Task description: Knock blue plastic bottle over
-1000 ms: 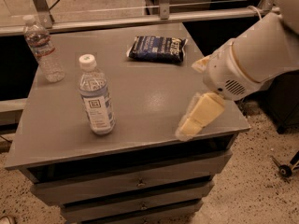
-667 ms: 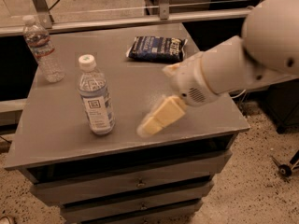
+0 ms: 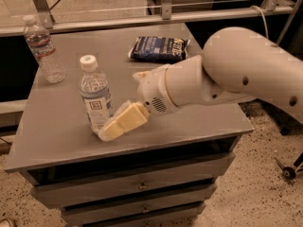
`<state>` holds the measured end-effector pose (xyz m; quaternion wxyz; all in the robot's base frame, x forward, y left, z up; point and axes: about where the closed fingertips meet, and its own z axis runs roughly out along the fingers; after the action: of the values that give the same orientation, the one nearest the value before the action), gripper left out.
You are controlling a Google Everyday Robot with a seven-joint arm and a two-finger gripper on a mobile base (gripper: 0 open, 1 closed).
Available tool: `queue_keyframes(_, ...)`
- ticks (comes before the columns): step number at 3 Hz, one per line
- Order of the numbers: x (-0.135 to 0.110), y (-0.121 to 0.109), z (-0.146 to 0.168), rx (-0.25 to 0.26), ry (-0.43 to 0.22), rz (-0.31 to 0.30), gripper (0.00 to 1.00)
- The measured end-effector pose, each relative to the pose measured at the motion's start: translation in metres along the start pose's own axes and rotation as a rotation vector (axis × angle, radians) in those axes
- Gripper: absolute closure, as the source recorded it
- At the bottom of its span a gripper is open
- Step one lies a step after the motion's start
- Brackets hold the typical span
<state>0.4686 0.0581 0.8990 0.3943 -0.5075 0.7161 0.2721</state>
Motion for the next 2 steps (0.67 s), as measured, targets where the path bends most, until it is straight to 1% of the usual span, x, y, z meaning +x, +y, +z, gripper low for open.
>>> queue_keyframes(1,-0.008,0.002,0.025,0.015,-0.035,0.045,0.0)
queue_keyframes(2,-0.016,-0.016,0.046,0.069,-0.07,0.106,0.0)
